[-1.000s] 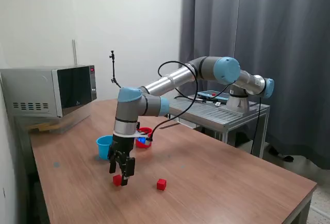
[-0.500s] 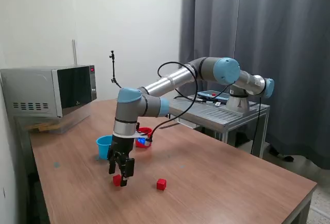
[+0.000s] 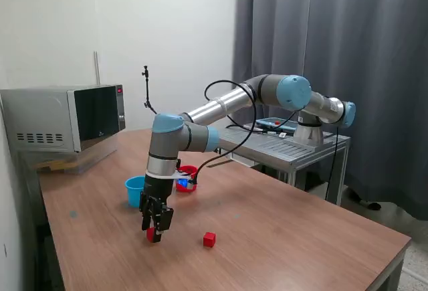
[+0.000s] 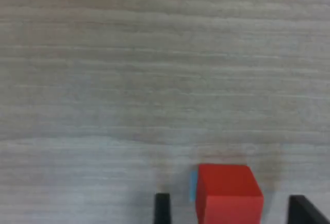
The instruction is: Place red objects in the red bin, and blue objects in the blue bin.
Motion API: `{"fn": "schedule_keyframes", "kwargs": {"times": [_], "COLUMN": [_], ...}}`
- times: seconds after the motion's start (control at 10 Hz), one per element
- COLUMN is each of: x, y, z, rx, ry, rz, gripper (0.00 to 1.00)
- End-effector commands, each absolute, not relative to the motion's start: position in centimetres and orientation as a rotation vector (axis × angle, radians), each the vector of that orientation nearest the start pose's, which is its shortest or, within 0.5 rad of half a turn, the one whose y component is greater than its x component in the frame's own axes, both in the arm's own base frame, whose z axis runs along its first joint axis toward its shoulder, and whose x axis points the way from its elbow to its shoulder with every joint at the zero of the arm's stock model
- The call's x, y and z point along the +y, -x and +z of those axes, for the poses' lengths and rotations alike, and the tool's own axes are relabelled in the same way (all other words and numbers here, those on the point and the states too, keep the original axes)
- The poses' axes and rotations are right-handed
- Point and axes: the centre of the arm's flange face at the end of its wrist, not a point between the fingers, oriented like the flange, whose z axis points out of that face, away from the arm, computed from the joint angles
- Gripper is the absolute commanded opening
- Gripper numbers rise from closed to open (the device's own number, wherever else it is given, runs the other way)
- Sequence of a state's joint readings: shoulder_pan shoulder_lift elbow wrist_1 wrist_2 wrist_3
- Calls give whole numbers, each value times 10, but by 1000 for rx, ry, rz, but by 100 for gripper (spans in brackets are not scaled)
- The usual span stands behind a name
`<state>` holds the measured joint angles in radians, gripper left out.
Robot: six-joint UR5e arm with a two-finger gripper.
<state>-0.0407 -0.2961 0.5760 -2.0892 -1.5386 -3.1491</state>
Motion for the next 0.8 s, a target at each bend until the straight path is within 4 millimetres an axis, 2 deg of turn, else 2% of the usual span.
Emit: {"fn": "schedule_keyframes", "kwargs": {"times": [0.0, 0.3, 0.5, 0.6, 0.7], "x": [-102, -103, -101, -91, -76], "y": [909, 909, 908, 904, 892], "z": [105, 109, 121, 144, 172], "rx": [2379, 2375, 2376, 2393, 2411], "ry": [2316, 2319, 2318, 2305, 2272], "rz": [252, 262, 278, 296, 300], "gripper": [0, 0, 0, 0, 0]}}
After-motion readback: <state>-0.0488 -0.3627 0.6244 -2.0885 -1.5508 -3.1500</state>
